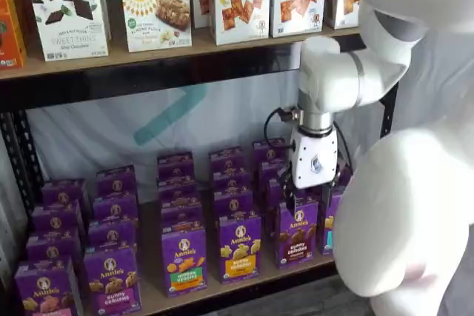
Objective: Pick up the purple box with a brown patch in the center, on the bottom shelf, the fifth box from the left
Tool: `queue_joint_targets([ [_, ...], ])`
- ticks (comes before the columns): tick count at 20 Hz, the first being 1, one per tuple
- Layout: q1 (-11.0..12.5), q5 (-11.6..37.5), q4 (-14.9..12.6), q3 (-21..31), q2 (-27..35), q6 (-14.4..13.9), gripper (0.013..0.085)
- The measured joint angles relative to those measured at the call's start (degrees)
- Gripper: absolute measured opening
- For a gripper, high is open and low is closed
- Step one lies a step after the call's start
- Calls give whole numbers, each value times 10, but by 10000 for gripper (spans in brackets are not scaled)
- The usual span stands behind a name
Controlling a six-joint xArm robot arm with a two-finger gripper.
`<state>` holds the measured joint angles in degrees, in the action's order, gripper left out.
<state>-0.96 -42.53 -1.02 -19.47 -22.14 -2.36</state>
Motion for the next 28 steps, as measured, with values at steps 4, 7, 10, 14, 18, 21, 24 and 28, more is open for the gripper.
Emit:
queue_joint_targets([
  [4,7,59,12,-1,62,16,850],
  [7,11,97,11,-7,107,20,850],
  [10,17,134,4,-16,149,21,850],
  [14,30,177,-14,-39,216,17,850],
  [18,41,215,-20,-59,267,22,850],
  [21,52,234,-31,-84,314,24,850],
  [24,59,245,-34,-106,349,28,850],
  [28,63,257,-24,-132,383,41,850],
])
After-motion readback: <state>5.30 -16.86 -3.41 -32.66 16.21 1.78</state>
